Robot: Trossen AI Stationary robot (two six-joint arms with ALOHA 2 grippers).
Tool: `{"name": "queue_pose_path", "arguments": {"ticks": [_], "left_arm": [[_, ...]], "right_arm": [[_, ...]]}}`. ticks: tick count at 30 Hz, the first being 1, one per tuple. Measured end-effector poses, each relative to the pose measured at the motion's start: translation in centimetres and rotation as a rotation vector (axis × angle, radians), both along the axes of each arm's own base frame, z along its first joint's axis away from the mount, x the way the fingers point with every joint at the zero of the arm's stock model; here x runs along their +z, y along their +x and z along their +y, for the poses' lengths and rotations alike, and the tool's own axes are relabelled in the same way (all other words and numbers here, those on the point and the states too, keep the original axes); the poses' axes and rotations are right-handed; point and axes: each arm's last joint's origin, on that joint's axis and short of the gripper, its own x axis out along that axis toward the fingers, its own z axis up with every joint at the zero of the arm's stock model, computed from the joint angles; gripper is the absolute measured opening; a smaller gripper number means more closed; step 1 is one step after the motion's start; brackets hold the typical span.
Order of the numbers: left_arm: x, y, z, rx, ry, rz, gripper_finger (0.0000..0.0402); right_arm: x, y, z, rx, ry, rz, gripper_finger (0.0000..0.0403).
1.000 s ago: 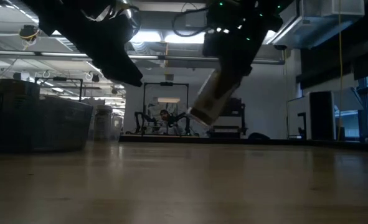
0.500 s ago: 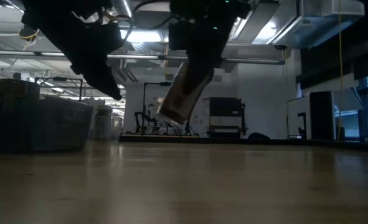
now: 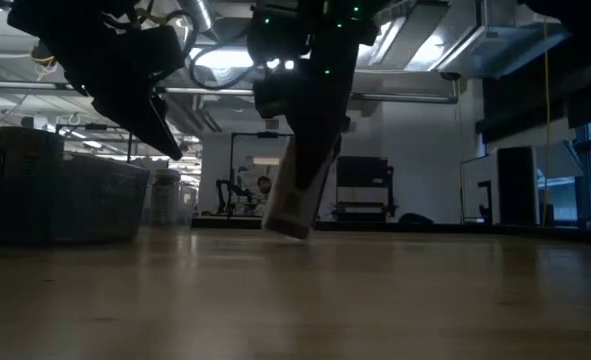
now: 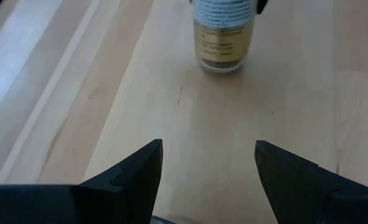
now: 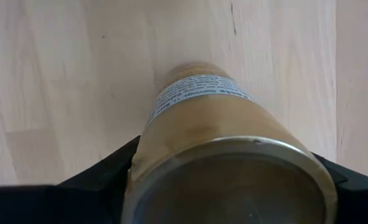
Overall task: Sort spices by type
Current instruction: Put the top brown spice bottle into the black bin
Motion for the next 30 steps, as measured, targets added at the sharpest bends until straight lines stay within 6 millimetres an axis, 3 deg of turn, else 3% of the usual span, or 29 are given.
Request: {"name": "queue_pose_path", "arguments": {"ticks": [4, 10, 12, 17, 25, 30], "left_arm": [[0.0, 0.0, -0.2, -0.004, -0.002, -0.002, 0.0237], [0.0, 0.0, -0.2, 0.010, -0.014, -0.006, 0.0237], [0.0, 0.0, -0.2, 0.010, -0.014, -0.007, 0.0237], [0.1, 0.1, -0.2, 0.010, -0.016, -0.018, 0.0237], [0.3, 0.3, 0.1, 0.037, -0.031, -0.055, 0.0237], [0.7, 0.8, 0.6, 0.027, -0.018, -0.107, 0.0237]], "right_arm": [[-0.1, 0.1, 0.0, 0.000, -0.001, -0.003, 0.0283], [0.0, 0.1, 0.0, 0.003, 0.008, -0.009, 0.0375], [0.0, 0.1, 0.0, 0.004, 0.009, -0.007, 0.0389], [1.0, -0.8, 0.1, 0.016, 0.008, 0.030, 0.0370], [3.0, -4.4, 1.9, 0.040, -0.110, 0.122, 0.0357], [1.1, -7.4, 2.3, -0.020, -0.110, 0.057, 0.0357]]}}
